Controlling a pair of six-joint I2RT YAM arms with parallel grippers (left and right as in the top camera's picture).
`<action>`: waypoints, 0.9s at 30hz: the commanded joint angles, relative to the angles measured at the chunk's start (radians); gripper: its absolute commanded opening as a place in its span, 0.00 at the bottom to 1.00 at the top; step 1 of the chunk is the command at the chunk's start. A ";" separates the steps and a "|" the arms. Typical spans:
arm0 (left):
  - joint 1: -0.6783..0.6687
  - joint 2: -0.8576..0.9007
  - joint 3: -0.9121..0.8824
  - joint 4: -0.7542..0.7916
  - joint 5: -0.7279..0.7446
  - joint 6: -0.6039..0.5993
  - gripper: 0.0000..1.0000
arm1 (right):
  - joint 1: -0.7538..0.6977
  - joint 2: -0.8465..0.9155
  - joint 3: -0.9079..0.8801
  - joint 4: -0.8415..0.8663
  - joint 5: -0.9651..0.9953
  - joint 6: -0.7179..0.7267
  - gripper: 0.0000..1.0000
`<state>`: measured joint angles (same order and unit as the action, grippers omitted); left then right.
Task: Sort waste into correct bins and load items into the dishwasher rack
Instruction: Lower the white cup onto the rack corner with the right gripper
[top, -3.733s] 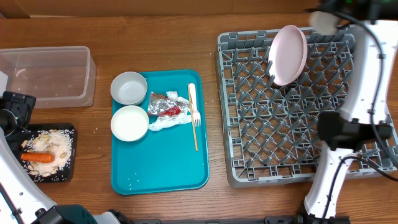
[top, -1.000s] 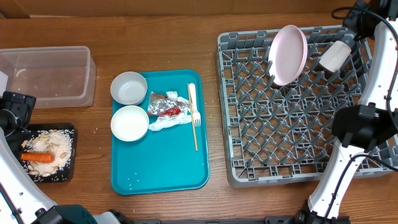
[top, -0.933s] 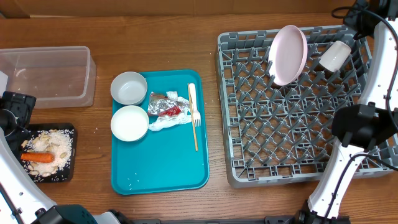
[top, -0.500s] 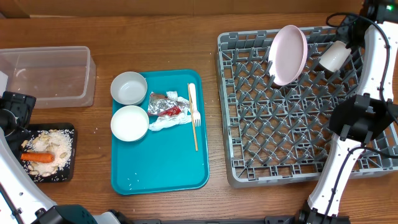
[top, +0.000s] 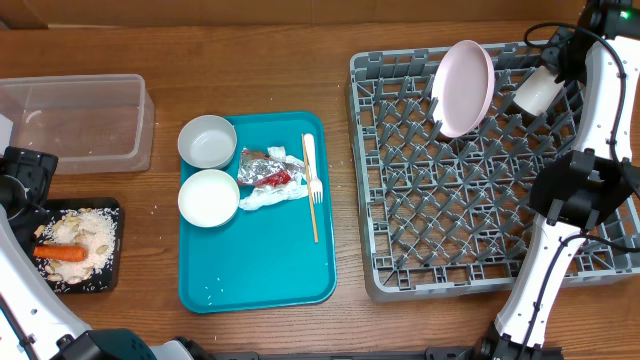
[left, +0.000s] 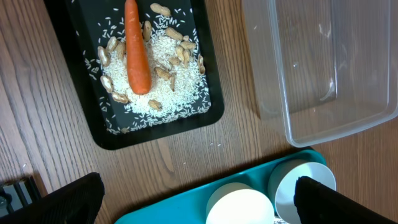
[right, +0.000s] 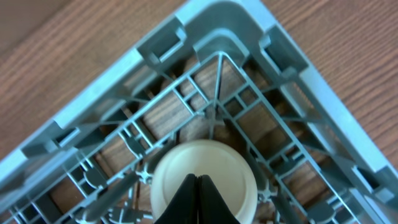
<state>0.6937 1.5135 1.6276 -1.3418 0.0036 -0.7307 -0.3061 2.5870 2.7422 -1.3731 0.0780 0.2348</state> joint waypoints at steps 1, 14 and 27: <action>0.000 0.006 0.011 0.001 -0.011 -0.007 1.00 | -0.005 0.013 0.006 -0.023 -0.002 0.002 0.04; 0.000 0.006 0.011 0.001 -0.011 -0.007 1.00 | -0.005 -0.107 0.064 -0.169 -0.143 -0.002 0.04; 0.000 0.006 0.011 0.001 -0.011 -0.007 1.00 | -0.005 -0.286 0.062 -0.200 -0.107 0.021 0.20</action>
<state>0.6937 1.5131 1.6276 -1.3422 0.0036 -0.7307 -0.3069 2.3009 2.7956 -1.5867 -0.1249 0.2424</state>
